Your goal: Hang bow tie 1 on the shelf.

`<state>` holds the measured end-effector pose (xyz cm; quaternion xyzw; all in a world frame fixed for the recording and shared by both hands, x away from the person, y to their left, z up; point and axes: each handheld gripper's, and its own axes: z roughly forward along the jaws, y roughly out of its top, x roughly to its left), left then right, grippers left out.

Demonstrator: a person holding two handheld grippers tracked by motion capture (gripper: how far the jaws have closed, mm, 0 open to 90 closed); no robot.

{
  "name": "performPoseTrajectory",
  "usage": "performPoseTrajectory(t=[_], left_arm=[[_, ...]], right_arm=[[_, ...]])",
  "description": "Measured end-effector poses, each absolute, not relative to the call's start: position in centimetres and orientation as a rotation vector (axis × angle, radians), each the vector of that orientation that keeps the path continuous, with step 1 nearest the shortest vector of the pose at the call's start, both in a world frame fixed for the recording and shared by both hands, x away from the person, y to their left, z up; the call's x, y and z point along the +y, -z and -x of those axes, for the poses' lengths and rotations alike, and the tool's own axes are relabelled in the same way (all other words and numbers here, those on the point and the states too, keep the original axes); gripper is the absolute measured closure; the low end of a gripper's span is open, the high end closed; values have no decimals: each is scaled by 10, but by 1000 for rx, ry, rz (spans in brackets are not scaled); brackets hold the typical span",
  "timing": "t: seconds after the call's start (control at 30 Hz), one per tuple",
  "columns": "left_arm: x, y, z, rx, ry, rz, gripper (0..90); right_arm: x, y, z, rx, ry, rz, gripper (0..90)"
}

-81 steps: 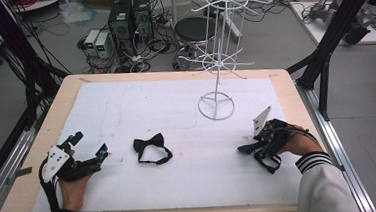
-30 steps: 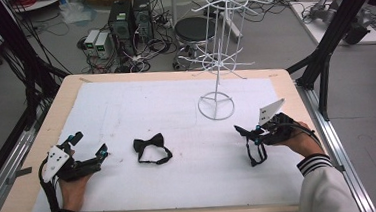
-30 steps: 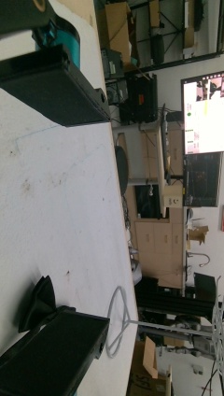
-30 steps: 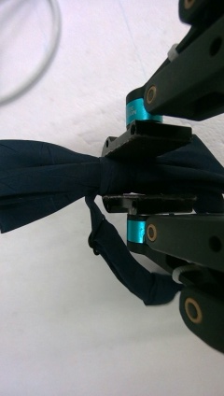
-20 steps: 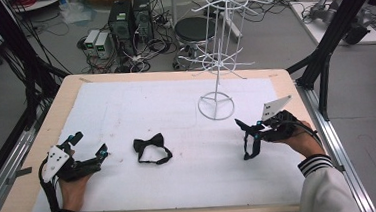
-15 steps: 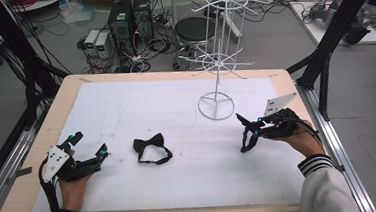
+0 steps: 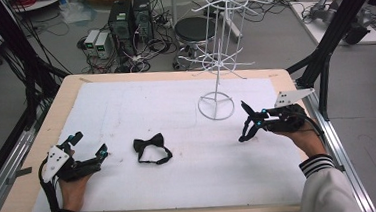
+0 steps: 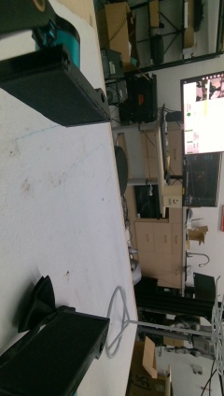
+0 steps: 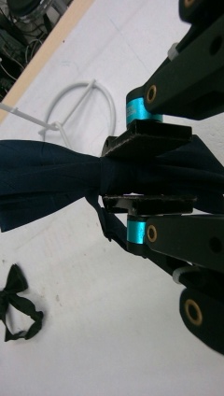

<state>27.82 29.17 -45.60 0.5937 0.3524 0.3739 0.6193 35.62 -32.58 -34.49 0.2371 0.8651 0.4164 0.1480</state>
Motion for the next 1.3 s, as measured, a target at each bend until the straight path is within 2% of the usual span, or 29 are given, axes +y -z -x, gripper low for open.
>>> performPoseTrajectory(t=[0.43,1.3], left_arm=[[292,456,-278,812,-859,-1365,42],[292,456,-278,812,-861,-1366,42]], right_arm=[[-340,328,-350,2224,-1398,-759,715],[-333,293,-355,1993,-1448,-805,715]])
